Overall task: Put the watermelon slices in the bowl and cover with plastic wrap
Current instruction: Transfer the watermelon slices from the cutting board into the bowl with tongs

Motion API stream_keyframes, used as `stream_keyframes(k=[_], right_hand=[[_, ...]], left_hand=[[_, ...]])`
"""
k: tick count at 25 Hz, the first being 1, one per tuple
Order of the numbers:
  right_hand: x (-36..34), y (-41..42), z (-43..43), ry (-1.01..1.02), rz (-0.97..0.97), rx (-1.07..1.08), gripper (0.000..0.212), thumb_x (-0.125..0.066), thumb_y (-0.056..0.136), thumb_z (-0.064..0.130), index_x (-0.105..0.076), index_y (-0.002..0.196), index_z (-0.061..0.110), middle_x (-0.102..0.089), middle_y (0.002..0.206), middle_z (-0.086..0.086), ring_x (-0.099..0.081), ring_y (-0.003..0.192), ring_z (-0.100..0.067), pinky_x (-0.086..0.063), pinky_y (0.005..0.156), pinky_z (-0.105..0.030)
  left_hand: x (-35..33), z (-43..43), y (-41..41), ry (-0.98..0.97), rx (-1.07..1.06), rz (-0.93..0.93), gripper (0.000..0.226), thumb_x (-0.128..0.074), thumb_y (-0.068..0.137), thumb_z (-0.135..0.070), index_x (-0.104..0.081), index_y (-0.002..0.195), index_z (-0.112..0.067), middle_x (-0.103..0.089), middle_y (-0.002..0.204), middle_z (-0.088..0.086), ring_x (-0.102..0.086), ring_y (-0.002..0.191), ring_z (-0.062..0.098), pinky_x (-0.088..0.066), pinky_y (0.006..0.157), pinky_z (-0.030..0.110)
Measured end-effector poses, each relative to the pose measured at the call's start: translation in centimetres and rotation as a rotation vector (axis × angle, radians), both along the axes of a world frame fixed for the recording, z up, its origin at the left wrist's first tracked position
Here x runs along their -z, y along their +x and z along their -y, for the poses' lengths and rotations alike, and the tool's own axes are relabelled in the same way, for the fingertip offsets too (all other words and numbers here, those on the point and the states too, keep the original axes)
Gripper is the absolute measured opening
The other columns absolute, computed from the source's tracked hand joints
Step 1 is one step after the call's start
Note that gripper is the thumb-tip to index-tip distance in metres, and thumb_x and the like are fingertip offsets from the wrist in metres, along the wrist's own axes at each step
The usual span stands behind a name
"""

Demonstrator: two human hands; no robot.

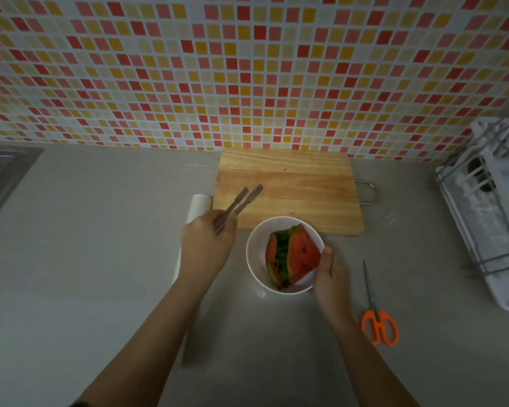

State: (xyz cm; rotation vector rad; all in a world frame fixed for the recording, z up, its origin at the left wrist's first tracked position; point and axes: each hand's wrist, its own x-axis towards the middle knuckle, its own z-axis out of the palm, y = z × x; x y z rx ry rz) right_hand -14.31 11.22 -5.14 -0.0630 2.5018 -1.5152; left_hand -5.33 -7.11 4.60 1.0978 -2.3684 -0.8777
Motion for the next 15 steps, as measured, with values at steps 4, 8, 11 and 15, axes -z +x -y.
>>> stream_keyframes(k=[4, 8, 11, 15], right_hand=[[0.3, 0.0, -0.3, -0.005, 0.03, -0.01, 0.061, -0.023, 0.1, 0.038, -0.054, 0.052, 0.016, -0.063, 0.049, 0.003, -0.058, 0.053, -0.003, -0.038, 0.056, -0.023], [0.2, -0.1, -0.2, 0.053, 0.073, -0.043, 0.065, -0.02, 0.1, 0.038, -0.059, 0.054, 0.015, -0.062, 0.05, 0.001, -0.06, 0.062, -0.002, -0.042, 0.068, -0.026], [-0.1, -0.2, 0.0, 0.068, 0.075, 0.005, 0.046, -0.024, 0.1, 0.037, -0.053, 0.065, 0.027, -0.054, 0.062, 0.015, -0.054, 0.067, -0.006, -0.039, 0.072, -0.03], [-0.1, -0.3, 0.0, 0.09, 0.1, -0.015, 0.032, -0.023, 0.099, 0.038, -0.05, 0.086, 0.028, -0.05, 0.071, 0.019, -0.047, 0.07, 0.004, -0.037, 0.073, -0.029]], left_hand=[[2.6, 3.3, -6.2, 0.028, -0.06, 0.1, 0.028, -0.055, 0.089, -0.019, -0.068, 0.089, 0.006, -0.054, 0.085, 0.02, -0.054, 0.067, 0.034, -0.032, 0.062, 0.028], [5.5, 4.3, -10.2, 0.067, -0.093, 0.206, 0.033, -0.045, 0.097, -0.024, -0.063, 0.105, 0.003, -0.053, 0.113, 0.019, -0.052, 0.081, 0.027, -0.045, 0.078, 0.038], [7.0, 4.5, -11.2, 0.023, -0.061, 0.287, 0.036, -0.041, 0.098, -0.027, -0.063, 0.11, 0.0, -0.053, 0.121, 0.02, -0.05, 0.109, 0.035, -0.043, 0.095, 0.045], [6.4, 4.4, -11.0, 0.02, -0.014, 0.331, 0.064, -0.044, 0.096, -0.047, -0.041, 0.138, 0.001, -0.043, 0.136, 0.021, -0.042, 0.121, 0.036, -0.035, 0.104, 0.044]])
